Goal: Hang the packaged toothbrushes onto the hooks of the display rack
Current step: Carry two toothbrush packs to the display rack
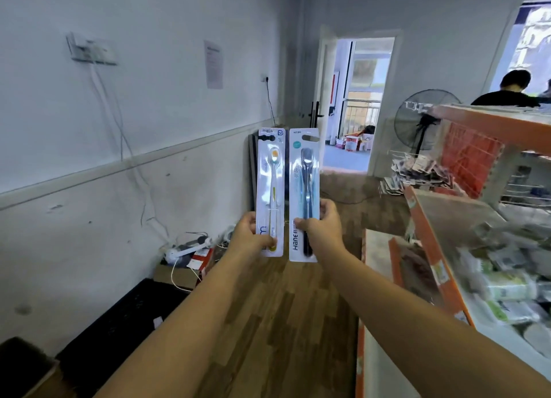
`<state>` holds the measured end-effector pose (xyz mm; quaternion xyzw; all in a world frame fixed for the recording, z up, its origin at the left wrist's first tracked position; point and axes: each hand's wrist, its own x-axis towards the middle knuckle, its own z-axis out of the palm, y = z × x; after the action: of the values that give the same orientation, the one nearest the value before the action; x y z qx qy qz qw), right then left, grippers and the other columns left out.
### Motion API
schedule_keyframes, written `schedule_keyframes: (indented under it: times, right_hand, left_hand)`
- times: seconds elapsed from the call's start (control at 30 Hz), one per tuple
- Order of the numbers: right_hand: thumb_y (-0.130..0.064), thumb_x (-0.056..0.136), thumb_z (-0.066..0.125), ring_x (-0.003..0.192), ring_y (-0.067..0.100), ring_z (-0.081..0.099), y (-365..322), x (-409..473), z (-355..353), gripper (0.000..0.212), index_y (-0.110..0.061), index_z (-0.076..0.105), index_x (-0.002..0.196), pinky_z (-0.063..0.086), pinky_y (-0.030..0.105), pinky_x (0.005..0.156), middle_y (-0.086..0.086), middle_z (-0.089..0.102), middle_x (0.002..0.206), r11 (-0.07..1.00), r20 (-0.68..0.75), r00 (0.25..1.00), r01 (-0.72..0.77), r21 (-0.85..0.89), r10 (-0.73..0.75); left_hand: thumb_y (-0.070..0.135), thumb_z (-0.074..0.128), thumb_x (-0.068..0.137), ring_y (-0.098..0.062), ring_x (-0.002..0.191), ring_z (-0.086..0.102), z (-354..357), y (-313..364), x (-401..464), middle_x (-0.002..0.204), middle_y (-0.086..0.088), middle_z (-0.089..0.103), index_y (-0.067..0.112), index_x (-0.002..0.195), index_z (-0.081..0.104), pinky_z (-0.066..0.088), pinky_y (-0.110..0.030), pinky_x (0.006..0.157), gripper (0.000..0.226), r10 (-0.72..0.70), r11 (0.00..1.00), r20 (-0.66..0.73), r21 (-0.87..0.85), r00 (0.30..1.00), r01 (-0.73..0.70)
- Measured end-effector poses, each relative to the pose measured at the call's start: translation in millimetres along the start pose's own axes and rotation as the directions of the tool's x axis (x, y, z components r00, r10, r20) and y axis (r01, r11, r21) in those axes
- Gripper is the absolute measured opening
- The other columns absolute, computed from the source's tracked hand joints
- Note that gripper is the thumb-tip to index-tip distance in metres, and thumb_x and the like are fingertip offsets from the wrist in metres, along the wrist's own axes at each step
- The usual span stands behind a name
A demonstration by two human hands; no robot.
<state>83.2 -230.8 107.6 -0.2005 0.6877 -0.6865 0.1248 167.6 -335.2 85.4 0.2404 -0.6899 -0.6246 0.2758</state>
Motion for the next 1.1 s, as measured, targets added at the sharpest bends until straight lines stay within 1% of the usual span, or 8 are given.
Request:
schedule_keyframes:
  times: [0.17, 0.33, 0.4, 0.53, 0.63, 0.87, 1.0, 1.1]
  right_hand:
    - [-0.001, 0.084, 0.063, 0.095, 0.028, 0.062, 13.1, 58.7, 14.3, 0.040, -0.019, 0.042, 0.113, 0.055, 0.038, 0.071, 0.010, 0.057, 0.112, 1.000, 0.024, 0.999, -0.026, -0.013, 0.026]
    - [0.000, 0.084, 0.063, 0.082, 0.018, 0.061, 30.5, 124.4, 39.7, 0.036, -0.017, 0.043, 0.109, 0.051, 0.030, 0.062, 0.006, 0.057, 0.105, 0.999, 0.041, 0.998, -0.045, -0.018, 0.045]
    - [0.001, 0.084, 0.062, 0.084, 0.019, 0.060, 39.0, 154.4, 53.5, 0.036, -0.017, 0.042, 0.109, 0.051, 0.031, 0.066, 0.007, 0.056, 0.107, 0.998, 0.048, 0.997, -0.053, -0.021, 0.054]
    - [0.003, 0.084, 0.061, 0.078, 0.013, 0.057, 46.3, 219.8, 82.9, 0.038, -0.018, 0.041, 0.110, 0.046, 0.024, 0.057, 0.004, 0.055, 0.103, 0.999, 0.040, 0.998, -0.053, -0.001, 0.053]
    - [0.003, 0.085, 0.060, 0.080, 0.017, 0.059, 45.3, 267.8, 103.7, 0.035, -0.017, 0.041, 0.107, 0.049, 0.028, 0.061, 0.006, 0.055, 0.105, 0.997, 0.031, 0.997, -0.074, -0.006, 0.074]
    - [0.003, 0.084, 0.060, 0.107, 0.032, 0.056, 56.5, 365.2, 134.4, 0.038, -0.017, 0.041, 0.110, 0.051, 0.047, 0.087, 0.013, 0.054, 0.118, 0.994, 0.013, 0.996, -0.090, -0.055, 0.091]
    - [0.002, 0.085, 0.060, 0.104, 0.031, 0.058, 68.7, 414.5, 138.1, 0.039, -0.016, 0.041, 0.113, 0.051, 0.047, 0.087, 0.013, 0.055, 0.119, 0.993, 0.010, 0.995, -0.100, -0.060, 0.101]
    - [0.003, 0.085, 0.059, 0.097, 0.027, 0.058, 80.1, 462.9, 136.8, 0.036, -0.016, 0.041, 0.109, 0.052, 0.044, 0.082, 0.013, 0.055, 0.116, 0.993, 0.002, 0.994, -0.107, -0.051, 0.107]
  left_hand:
    - [-0.008, 0.066, 0.077, -0.012, 0.078, 0.058, -4.0, -9.8, 57.4, 0.090, 0.002, 0.059, 0.018, 0.108, 0.045, 0.048, -0.019, 0.058, 0.046, -0.014, 1.000, -0.046, 0.026, 0.999, 0.015]
    - [-0.011, 0.064, 0.076, -0.014, 0.079, 0.061, -13.4, -31.4, 122.5, 0.093, -0.003, 0.062, 0.016, 0.109, 0.045, 0.052, -0.023, 0.062, 0.046, -0.039, 0.999, -0.043, 0.000, 0.998, 0.039]
    - [-0.010, 0.065, 0.076, -0.020, 0.088, 0.061, -18.8, -41.9, 155.4, 0.097, -0.005, 0.062, 0.017, 0.109, 0.045, 0.054, -0.031, 0.072, 0.047, -0.048, 0.999, -0.052, 0.001, 0.997, 0.048]
    - [-0.008, 0.068, 0.075, -0.032, 0.104, 0.059, -32.5, -53.7, 232.7, 0.113, -0.014, 0.060, 0.016, 0.111, 0.045, 0.051, -0.051, 0.089, 0.049, -0.047, 0.999, -0.069, 0.004, 0.997, 0.047]
    - [-0.009, 0.068, 0.074, -0.037, 0.107, 0.058, -42.0, -55.1, 291.3, 0.116, -0.018, 0.059, 0.016, 0.111, 0.045, 0.050, -0.056, 0.088, 0.050, -0.056, 0.998, -0.071, -0.010, 0.996, 0.055]
    - [-0.004, 0.067, 0.079, -0.036, 0.108, 0.058, -44.6, -61.6, 392.8, 0.119, -0.018, 0.056, 0.012, 0.120, 0.044, 0.055, -0.045, 0.084, 0.050, -0.070, 0.997, -0.034, -0.027, 0.997, 0.069]
    - [-0.003, 0.067, 0.079, -0.034, 0.105, 0.059, -36.0, -70.7, 440.7, 0.118, -0.017, 0.057, 0.010, 0.123, 0.044, 0.056, -0.045, 0.081, 0.052, -0.089, 0.995, -0.024, -0.036, 0.996, 0.088]
    - [-0.006, 0.066, 0.079, -0.034, 0.104, 0.059, -19.2, -77.4, 487.7, 0.117, -0.017, 0.057, 0.012, 0.116, 0.045, 0.058, -0.043, 0.075, 0.047, -0.088, 0.995, -0.033, -0.044, 0.996, 0.086]
